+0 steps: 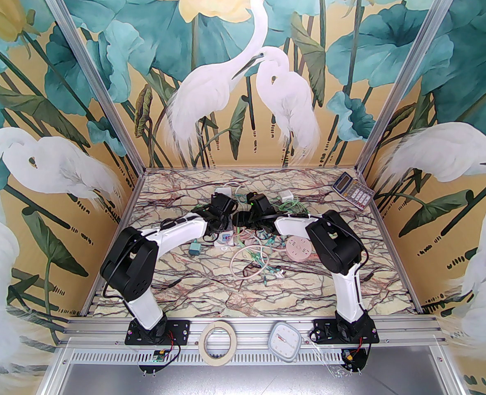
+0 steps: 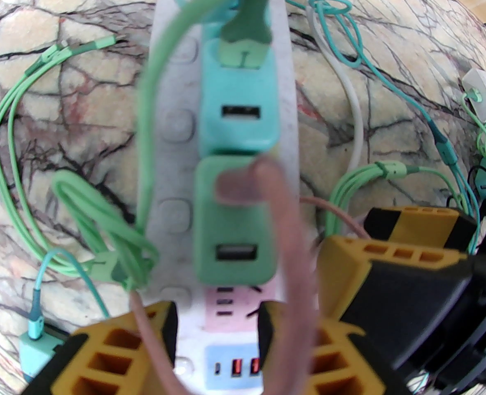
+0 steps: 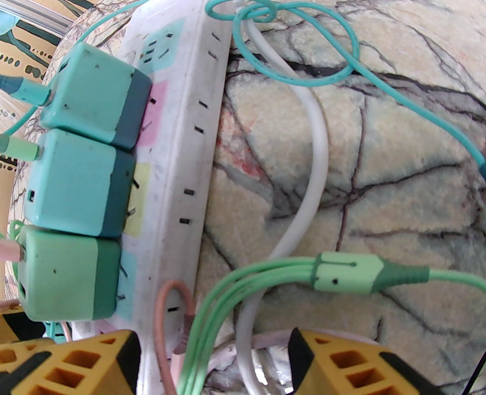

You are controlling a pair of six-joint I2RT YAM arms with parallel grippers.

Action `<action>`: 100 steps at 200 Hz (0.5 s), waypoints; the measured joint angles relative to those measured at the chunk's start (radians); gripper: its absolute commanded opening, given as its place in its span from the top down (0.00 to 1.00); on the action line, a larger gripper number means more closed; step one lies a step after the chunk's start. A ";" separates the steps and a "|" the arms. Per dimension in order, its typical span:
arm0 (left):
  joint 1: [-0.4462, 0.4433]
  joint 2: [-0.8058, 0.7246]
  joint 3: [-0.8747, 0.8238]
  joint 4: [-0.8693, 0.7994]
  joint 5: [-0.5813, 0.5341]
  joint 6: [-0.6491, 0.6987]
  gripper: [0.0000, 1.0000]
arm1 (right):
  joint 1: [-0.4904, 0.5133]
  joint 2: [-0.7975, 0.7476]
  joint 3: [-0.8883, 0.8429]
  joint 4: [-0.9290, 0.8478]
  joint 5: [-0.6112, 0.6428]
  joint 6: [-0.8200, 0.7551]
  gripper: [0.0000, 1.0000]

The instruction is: Pull the plug off the socket

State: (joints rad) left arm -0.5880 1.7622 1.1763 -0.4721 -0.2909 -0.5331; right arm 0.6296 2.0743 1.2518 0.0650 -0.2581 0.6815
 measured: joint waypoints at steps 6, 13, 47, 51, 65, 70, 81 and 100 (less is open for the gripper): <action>0.001 0.009 0.009 0.000 0.000 0.003 0.61 | -0.001 0.000 0.000 0.000 0.000 0.000 0.33; 0.004 0.019 0.018 -0.003 0.000 0.005 0.61 | -0.002 0.000 0.000 0.000 0.001 0.000 0.33; 0.026 0.069 0.072 -0.019 0.000 0.018 0.61 | -0.005 0.000 0.000 0.000 0.002 0.003 0.33; 0.028 0.075 0.077 -0.018 0.000 0.019 0.61 | -0.006 0.000 0.000 0.000 0.001 0.003 0.33; 0.035 0.092 0.090 -0.018 -0.001 0.023 0.61 | -0.006 0.000 0.000 0.000 0.000 0.003 0.33; 0.038 0.097 0.093 -0.018 -0.001 0.024 0.61 | -0.006 0.000 0.000 0.000 0.000 0.003 0.33; 0.039 0.103 0.098 -0.017 -0.001 0.027 0.62 | -0.006 0.000 0.000 0.000 0.000 0.003 0.33; 0.040 0.114 0.106 -0.018 -0.002 0.034 0.62 | -0.006 0.000 0.000 0.000 0.000 0.003 0.33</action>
State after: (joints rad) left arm -0.5476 1.8759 1.2819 -0.4896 -0.2928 -0.4995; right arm 0.6235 2.0743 1.2518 0.0647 -0.2577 0.6846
